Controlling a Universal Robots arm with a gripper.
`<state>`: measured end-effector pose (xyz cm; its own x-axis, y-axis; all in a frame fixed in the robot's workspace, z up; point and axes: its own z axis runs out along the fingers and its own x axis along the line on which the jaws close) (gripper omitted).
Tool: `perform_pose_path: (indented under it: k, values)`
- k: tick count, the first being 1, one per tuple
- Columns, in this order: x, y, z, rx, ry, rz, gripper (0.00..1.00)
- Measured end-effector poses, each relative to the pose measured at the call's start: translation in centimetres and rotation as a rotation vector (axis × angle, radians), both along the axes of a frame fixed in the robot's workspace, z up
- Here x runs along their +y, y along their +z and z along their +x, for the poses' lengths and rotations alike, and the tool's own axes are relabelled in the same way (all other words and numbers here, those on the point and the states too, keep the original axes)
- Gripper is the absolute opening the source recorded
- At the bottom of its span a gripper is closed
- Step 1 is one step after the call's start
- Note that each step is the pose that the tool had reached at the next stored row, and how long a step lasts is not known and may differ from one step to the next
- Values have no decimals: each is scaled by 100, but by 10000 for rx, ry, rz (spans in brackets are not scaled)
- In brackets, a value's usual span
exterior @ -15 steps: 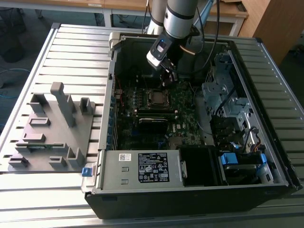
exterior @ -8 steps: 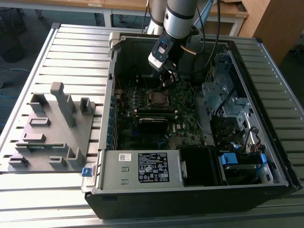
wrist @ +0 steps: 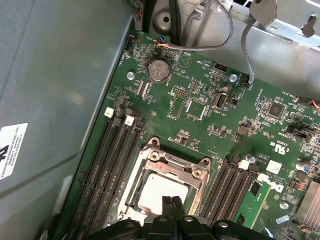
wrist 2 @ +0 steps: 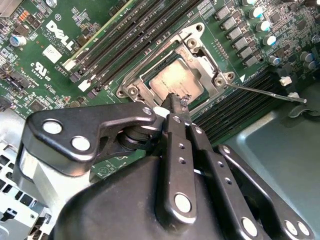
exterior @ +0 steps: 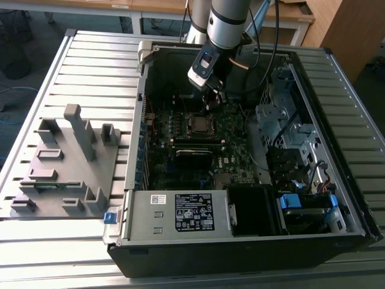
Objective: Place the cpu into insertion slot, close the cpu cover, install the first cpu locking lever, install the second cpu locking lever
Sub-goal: 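Close the cpu cover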
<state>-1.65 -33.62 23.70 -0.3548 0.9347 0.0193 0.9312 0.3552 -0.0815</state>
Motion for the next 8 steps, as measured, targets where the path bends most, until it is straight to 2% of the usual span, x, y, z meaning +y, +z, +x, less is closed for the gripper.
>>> perform_pose_path:
  k: [4,8]
  values:
    - [0,-3,0,0,15,2,10]
    - [0,-9,0,0,381,1,10]
